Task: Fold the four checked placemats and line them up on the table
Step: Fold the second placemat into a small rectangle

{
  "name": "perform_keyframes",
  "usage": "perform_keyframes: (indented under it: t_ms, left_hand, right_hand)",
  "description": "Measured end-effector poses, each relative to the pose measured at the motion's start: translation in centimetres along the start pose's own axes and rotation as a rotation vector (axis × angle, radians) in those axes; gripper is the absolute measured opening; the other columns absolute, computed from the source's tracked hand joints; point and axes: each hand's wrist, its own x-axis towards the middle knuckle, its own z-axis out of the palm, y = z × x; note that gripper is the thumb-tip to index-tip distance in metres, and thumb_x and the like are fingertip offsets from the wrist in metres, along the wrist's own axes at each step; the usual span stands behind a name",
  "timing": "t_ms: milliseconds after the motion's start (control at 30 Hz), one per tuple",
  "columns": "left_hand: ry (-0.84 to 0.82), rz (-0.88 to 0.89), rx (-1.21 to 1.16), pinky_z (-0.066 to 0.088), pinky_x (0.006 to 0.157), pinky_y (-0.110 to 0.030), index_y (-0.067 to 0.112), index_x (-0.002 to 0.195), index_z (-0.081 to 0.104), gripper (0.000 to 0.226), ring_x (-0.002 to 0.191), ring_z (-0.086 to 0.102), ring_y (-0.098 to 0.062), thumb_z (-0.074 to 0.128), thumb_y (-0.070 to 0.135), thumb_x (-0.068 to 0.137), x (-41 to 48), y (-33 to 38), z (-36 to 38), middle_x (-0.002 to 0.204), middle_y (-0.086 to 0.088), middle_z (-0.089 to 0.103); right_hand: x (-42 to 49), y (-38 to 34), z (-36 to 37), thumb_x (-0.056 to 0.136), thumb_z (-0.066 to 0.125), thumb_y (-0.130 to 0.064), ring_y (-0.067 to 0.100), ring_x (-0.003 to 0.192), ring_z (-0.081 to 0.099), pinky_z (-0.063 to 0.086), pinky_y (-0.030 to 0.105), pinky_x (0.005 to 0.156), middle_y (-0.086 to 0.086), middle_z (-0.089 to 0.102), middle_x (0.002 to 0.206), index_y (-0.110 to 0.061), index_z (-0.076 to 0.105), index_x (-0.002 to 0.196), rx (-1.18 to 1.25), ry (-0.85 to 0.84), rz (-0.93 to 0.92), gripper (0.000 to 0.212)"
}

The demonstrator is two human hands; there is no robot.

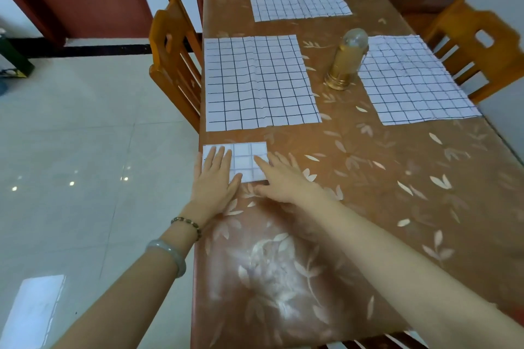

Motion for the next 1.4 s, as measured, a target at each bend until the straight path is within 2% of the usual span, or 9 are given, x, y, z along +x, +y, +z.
perform_keyframes:
  t_ms: [167, 267, 333, 433, 600, 967, 1067, 1167, 1400]
  left_hand:
    - [0.129, -0.001, -0.399, 0.015, 0.118, -0.044, 0.012, 0.148, 0.029, 0.067, 0.144, 0.021, -0.025, 0.052, 0.044, 0.094, -4.5, 6.9, -6.1, 0.156, -0.006, 0.029]
    - [0.044, 0.010, -0.873, 0.035, 0.099, -0.012, 0.029, 0.149, 0.024, 0.080, 0.127, 0.038, 0.007, 0.072, 0.032, 0.084, -8.9, 13.0, -10.1, 0.151, 0.012, 0.026]
    - [0.016, 0.031, -1.092, 0.040, 0.082, -0.001, 0.031, 0.149, 0.024, 0.089, 0.126, 0.043, 0.006, 0.078, 0.023, 0.079, -11.6, 16.7, -11.5, 0.151, 0.012, 0.028]
    - [0.005, 0.126, -1.209, 0.040, 0.101, -0.017, 0.040, 0.147, 0.024, 0.097, 0.134, 0.038, 0.000, 0.082, 0.025, 0.071, -15.3, 22.6, -12.4, 0.149, 0.011, 0.033]
    - [-0.083, 0.330, -1.194, 0.038, 0.103, -0.017, 0.044, 0.147, 0.021, 0.100, 0.131, 0.039, 0.007, 0.084, 0.026, 0.071, -20.9, 33.7, -13.2, 0.145, 0.015, 0.036]
    - [-0.380, 0.619, -1.126, 0.038, 0.105, -0.024, 0.048, 0.146, 0.018, 0.102, 0.126, 0.046, 0.004, 0.083, 0.033, 0.069, -28.2, 53.9, -10.1, 0.141, 0.013, 0.045]
    - [-0.446, 0.631, -1.150, 0.040, 0.106, -0.029, 0.048, 0.144, 0.022, 0.100, 0.126, 0.047, 0.001, 0.082, 0.036, 0.065, -28.2, 58.3, -8.2, 0.142, 0.011, 0.046]
    - [-0.454, 0.636, -1.151, 0.045, 0.094, -0.014, 0.041, 0.146, 0.023, 0.095, 0.125, 0.048, -0.002, 0.082, 0.023, 0.074, -27.2, 63.4, -6.5, 0.143, 0.007, 0.044]
    - [-0.354, 0.588, -1.195, 0.032, 0.111, -0.031, 0.036, 0.145, 0.028, 0.091, 0.130, 0.041, -0.008, 0.083, 0.025, 0.073, -20.3, 74.7, -2.7, 0.140, 0.011, 0.046]
  right_hand:
    - [-9.8, 1.7, -6.1, 0.081, 0.065, -0.042, 0.029, 0.138, 0.026, 0.026, 0.044, 0.112, 0.012, 0.031, 0.149, -0.025, 0.015, 0.150, 0.249, 0.078, -0.052, 0.087]
    - [-17.8, 3.8, -9.1, 0.080, 0.071, -0.031, 0.016, 0.139, 0.029, 0.040, 0.028, 0.101, 0.003, 0.029, 0.152, -0.024, 0.018, 0.150, 0.462, 0.141, -0.080, 0.089]
    - [-23.7, 5.4, -10.1, 0.077, 0.076, -0.025, 0.005, 0.134, 0.032, 0.043, 0.015, 0.091, -0.008, 0.031, 0.150, -0.029, 0.021, 0.149, 0.610, 0.206, -0.070, 0.091]
    - [-32.5, 8.7, -10.0, 0.070, 0.082, -0.023, 0.006, 0.128, 0.042, 0.042, 0.030, 0.104, -0.012, 0.039, 0.143, -0.042, 0.025, 0.144, 0.784, 0.323, -0.038, 0.095]
    - [-45.6, 14.5, -7.3, 0.070, 0.082, -0.013, 0.007, 0.122, 0.048, 0.048, 0.026, 0.096, -0.007, 0.028, 0.151, -0.044, 0.023, 0.143, 0.922, 0.484, 0.025, 0.098]
    - [-67.8, 27.3, 0.9, 0.072, 0.078, -0.002, 0.013, 0.121, 0.050, 0.052, 0.019, 0.078, 0.001, 0.042, 0.139, -0.040, 0.028, 0.139, 1.171, 0.841, 0.405, 0.091]
    - [-70.9, 30.1, 1.7, 0.072, 0.077, 0.002, 0.016, 0.120, 0.052, 0.053, 0.025, 0.084, 0.003, 0.044, 0.136, -0.041, 0.030, 0.133, 1.195, 0.939, 0.465, 0.089]
    - [-73.2, 33.8, 2.2, 0.071, 0.075, 0.007, 0.016, 0.119, 0.052, 0.051, 0.033, 0.091, 0.005, 0.046, 0.137, -0.046, 0.034, 0.128, 1.199, 1.031, 0.487, 0.088]
    - [-73.6, 46.2, 0.8, 0.073, 0.074, 0.007, 0.011, 0.121, 0.051, 0.048, 0.037, 0.098, 0.001, 0.047, 0.135, -0.043, 0.032, 0.131, 1.168, 1.051, 0.522, 0.087]
